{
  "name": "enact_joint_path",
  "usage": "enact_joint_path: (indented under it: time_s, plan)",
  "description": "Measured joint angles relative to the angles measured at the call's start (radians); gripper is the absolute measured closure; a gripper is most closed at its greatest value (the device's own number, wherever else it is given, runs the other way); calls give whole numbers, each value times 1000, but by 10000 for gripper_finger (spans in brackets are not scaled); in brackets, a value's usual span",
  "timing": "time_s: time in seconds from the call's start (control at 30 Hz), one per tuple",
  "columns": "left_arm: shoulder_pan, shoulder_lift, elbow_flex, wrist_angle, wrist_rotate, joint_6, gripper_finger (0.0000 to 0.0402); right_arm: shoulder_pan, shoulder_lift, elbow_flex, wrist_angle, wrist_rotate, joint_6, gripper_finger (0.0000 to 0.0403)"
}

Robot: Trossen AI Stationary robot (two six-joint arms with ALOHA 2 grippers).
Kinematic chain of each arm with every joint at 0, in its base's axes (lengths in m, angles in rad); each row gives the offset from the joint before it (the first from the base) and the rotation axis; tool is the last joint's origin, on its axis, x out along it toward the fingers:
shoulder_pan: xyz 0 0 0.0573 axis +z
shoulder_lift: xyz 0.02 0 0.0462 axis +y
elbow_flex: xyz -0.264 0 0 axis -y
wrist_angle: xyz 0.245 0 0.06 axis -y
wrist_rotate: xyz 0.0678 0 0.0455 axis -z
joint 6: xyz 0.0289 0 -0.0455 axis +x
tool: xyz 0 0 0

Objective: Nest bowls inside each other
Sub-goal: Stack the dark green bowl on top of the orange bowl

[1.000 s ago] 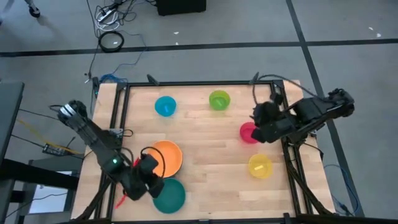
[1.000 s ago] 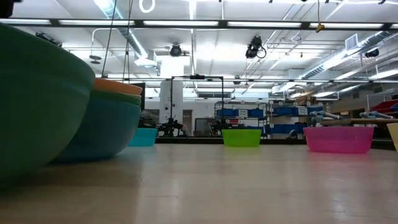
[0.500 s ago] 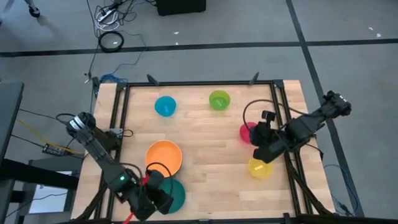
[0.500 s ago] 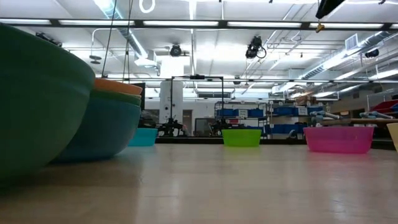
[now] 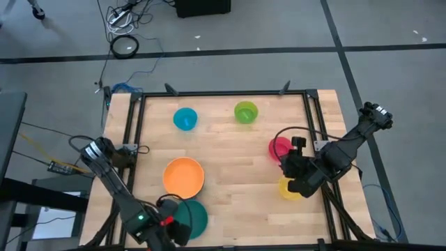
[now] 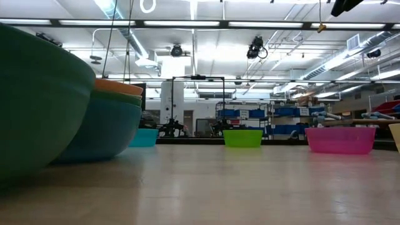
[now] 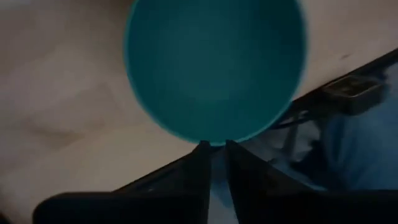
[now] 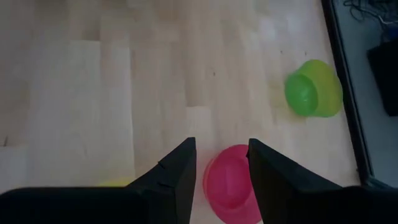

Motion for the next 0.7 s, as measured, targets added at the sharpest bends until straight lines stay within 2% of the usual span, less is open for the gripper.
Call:
enact_joint_path:
  time_s: [0.2,0.37,0.53,0.7]
  plan:
    - [0,28,0,-29,60,-15,292,5,0,0,0,-3,2,270]
    - [1,29,0,-141,88,-49,261,5,0,0,2,-4,2,270]
    - [6,29,-2,-169,34,-93,254,5,0,0,6,-4,2,270]
    - [12,29,-45,-133,38,-122,254,5,0,0,5,-4,2,270]
